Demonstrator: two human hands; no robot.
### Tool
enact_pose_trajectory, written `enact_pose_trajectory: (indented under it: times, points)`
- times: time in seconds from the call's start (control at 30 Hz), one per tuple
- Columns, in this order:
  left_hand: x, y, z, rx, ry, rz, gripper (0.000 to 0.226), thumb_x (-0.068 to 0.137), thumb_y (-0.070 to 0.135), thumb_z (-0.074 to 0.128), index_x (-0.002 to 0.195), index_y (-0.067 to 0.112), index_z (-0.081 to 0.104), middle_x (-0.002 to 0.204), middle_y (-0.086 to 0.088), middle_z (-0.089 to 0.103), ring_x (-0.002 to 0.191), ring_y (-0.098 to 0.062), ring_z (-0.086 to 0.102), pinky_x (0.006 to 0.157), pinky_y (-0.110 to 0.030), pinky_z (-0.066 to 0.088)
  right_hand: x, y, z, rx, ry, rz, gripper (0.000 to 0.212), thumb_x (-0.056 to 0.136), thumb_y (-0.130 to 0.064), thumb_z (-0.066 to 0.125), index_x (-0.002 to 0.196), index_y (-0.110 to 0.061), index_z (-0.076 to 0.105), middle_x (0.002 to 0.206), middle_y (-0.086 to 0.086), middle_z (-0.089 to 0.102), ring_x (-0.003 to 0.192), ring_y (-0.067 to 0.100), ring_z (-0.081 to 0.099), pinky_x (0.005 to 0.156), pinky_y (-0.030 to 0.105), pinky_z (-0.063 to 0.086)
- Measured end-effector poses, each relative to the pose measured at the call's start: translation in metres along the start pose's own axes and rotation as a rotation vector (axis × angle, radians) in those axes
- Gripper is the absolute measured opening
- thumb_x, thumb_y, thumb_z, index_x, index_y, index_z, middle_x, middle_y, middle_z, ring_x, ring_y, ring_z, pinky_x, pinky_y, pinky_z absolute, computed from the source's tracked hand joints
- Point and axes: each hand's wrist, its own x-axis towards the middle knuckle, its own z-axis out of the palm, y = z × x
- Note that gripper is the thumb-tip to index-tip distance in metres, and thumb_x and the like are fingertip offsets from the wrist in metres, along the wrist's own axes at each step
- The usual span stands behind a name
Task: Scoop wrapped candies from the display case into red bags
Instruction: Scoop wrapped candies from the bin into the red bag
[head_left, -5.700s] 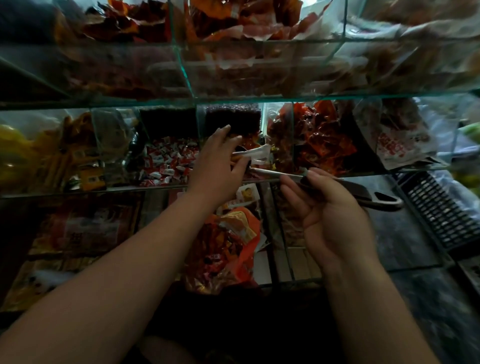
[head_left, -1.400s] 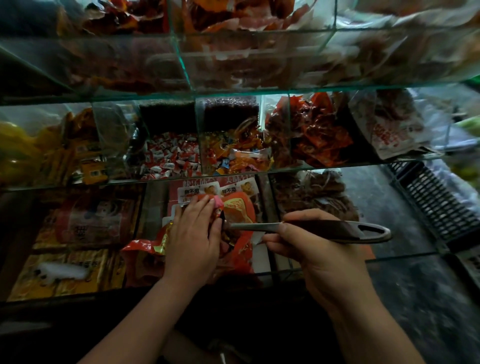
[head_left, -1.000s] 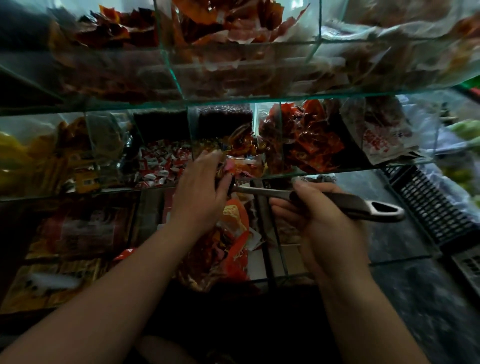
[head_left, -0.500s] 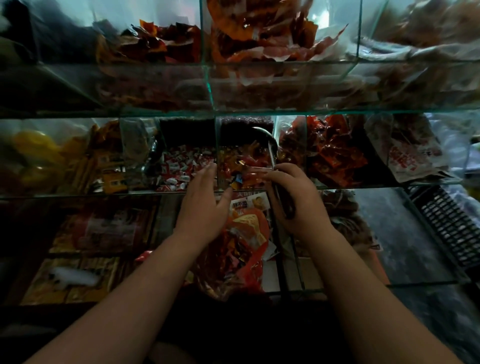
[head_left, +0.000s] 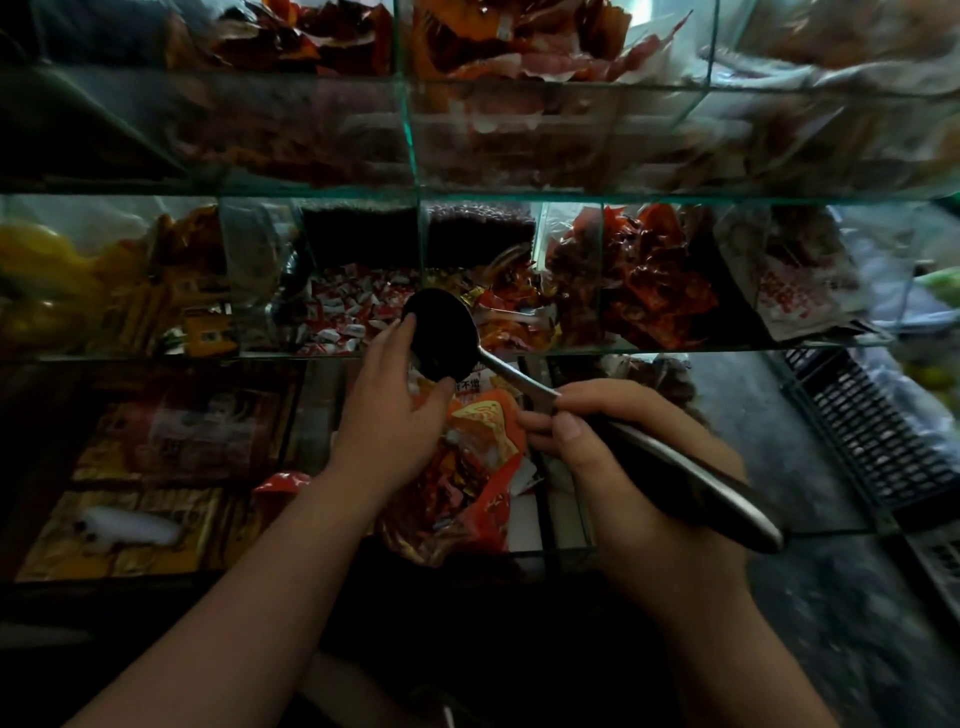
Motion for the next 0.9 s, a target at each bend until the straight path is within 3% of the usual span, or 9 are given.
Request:
enact_pose_trajectory:
  times: [0.07,0.13,0.2,0.27,0.33,0.43,0.53,0.7,0.9]
  points:
    - [-0.006,0.000,-0.004,-0.018,0.008,-0.010,0.075,0.099,0.037,0.063,0.160,0.032,0.021,0.164,0.008,0.026,0.149,-0.013,0.026,0.114,-0.030,0.023,-0.004,-0.006,-0.002,0.011,-0.095,0.170,0.063,0.102,0.002,0.046,0.053,-0.029,0.070,0.058,-0.017,0.071,0.079,0.000,0.073,0.075,0.007,0.052]
    - [-0.019,-0.006,-0.010,-0.015,-0.007,-0.026,0.075,0.098,0.037,0.063,0.159,0.036,0.021,0.163,0.008,0.031,0.148,-0.014,0.031,0.116,-0.035,0.030,0.000,-0.006,-0.017,0.013,-0.142,0.238,0.043,0.101,0.005,0.048,0.075,-0.024,0.067,0.056,-0.014,0.071,0.065,-0.003,0.072,0.074,0.012,0.056]
    - [-0.036,-0.017,-0.016,0.001,-0.033,-0.070,0.074,0.097,0.038,0.064,0.157,0.041,0.021,0.160,0.010,0.036,0.145,-0.013,0.035,0.115,-0.039,0.035,-0.004,-0.006,-0.030,-0.083,-0.172,0.123,0.031,0.100,-0.001,0.061,0.080,-0.023,0.070,0.069,-0.002,0.078,0.072,0.011,0.078,0.073,0.024,0.064]
    - [-0.052,-0.029,-0.019,0.037,-0.009,-0.099,0.069,0.096,0.034,0.066,0.154,0.039,0.028,0.155,0.011,0.040,0.142,-0.010,0.037,0.114,-0.037,0.037,-0.012,0.002,-0.039,-0.265,-0.143,-0.026,0.005,0.085,-0.028,0.071,0.084,-0.028,0.076,0.080,-0.001,0.080,0.079,0.017,0.079,0.075,0.034,0.064]
    - [-0.064,-0.040,-0.019,0.079,0.025,-0.079,0.061,0.094,0.024,0.069,0.148,0.033,0.041,0.144,0.014,0.046,0.135,-0.004,0.040,0.113,-0.034,0.037,-0.012,0.017,-0.034,-0.498,-0.201,-0.083,0.010,0.080,-0.041,0.067,0.086,-0.037,0.074,0.086,-0.015,0.078,0.083,0.004,0.075,0.075,0.021,0.059]
    - [-0.074,-0.053,-0.015,0.133,-0.021,-0.053,0.046,0.090,0.008,0.068,0.132,0.024,0.061,0.140,0.011,0.051,0.134,-0.009,0.044,0.115,-0.035,0.038,0.003,0.054,-0.019,-0.656,-0.275,-0.141,0.006,0.084,-0.033,0.070,0.090,-0.035,0.072,0.091,-0.023,0.071,0.089,-0.005,0.068,0.077,0.006,0.047]
    - [-0.076,-0.057,-0.009,0.156,-0.091,-0.039,0.032,0.093,0.009,0.061,0.122,0.018,0.072,0.142,0.002,0.055,0.134,-0.019,0.049,0.113,-0.042,0.043,0.019,0.092,-0.002,-0.748,-0.402,-0.167,0.014,0.092,-0.018,0.071,0.104,-0.026,0.073,0.106,-0.014,0.066,0.102,0.002,0.064,0.089,0.020,0.052]
    - [-0.084,-0.057,0.002,0.176,-0.161,-0.114,0.061,0.099,0.012,0.052,0.157,0.019,0.037,0.162,0.003,0.035,0.150,-0.014,0.028,0.124,-0.036,0.025,0.037,0.140,0.004,-0.961,-0.577,-0.037,0.036,0.091,-0.024,0.073,0.127,-0.024,0.068,0.131,-0.004,0.058,0.119,0.018,0.059,0.102,0.036,0.052]
    - [-0.091,-0.055,0.006,0.137,-0.197,-0.139,0.075,0.096,0.006,0.050,0.163,0.022,0.020,0.168,0.007,0.019,0.155,-0.012,0.014,0.126,-0.034,0.017,0.045,0.158,0.010,-0.778,-0.284,-0.046,0.008,0.089,-0.013,0.075,0.095,-0.018,0.077,0.094,-0.003,0.074,0.090,0.011,0.069,0.082,0.024,0.053]
